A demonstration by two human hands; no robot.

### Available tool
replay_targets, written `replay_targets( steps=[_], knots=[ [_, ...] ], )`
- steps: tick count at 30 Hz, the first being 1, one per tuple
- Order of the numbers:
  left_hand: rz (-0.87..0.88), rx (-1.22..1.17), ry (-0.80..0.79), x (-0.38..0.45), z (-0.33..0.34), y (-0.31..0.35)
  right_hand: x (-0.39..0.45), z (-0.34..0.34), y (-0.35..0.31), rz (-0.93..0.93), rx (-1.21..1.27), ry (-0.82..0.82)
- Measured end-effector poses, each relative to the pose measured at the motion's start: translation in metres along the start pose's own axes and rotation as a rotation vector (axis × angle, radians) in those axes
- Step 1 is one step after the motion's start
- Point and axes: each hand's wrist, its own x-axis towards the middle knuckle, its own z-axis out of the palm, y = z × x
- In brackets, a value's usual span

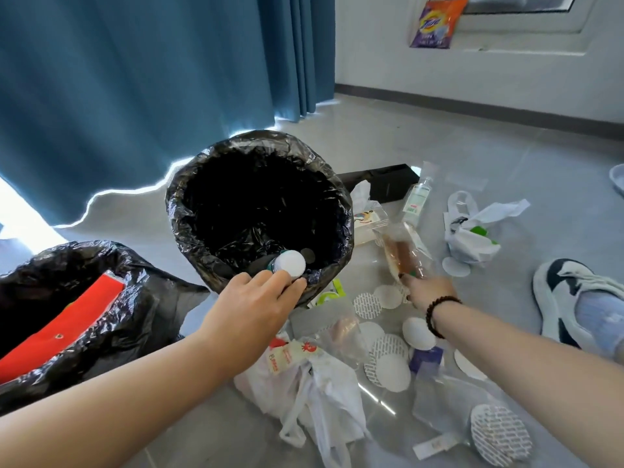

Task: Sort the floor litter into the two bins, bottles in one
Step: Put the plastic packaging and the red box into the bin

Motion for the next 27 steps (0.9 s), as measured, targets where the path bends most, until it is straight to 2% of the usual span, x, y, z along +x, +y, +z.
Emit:
replay_targets(
  steps=[3,5,8,14,19,27],
  knots=[
    [-0.019,-0.002,-0.011,0.007,-0.005,-0.001,-0.023,-0.035,-0.046,0.033,0.244,-0.151],
    [-0.041,-0.001,-0.037,0.009,-0.01,-0.001,-0.043,-0.062,-0.075,0.005,0.285,-0.174],
    [-0.069,-0.016,-0.086,0.011,-0.011,0.001,-0.069,-0.098,-0.104,-0.072,0.214,-0.161],
    [-0.072,-0.037,-0.124,0.011,-0.015,0.005,-0.122,-0.156,-0.147,-0.198,-0.058,-0.307],
    [-0.086,-0.065,-0.126,0.01,-0.014,0.008,-0.132,-0.149,-0.151,-0.251,-0.189,-0.383],
    [-0.079,-0.069,-0.056,0.008,-0.009,0.003,-0.129,-0.125,-0.181,-0.364,-0.214,-0.531]
  ],
)
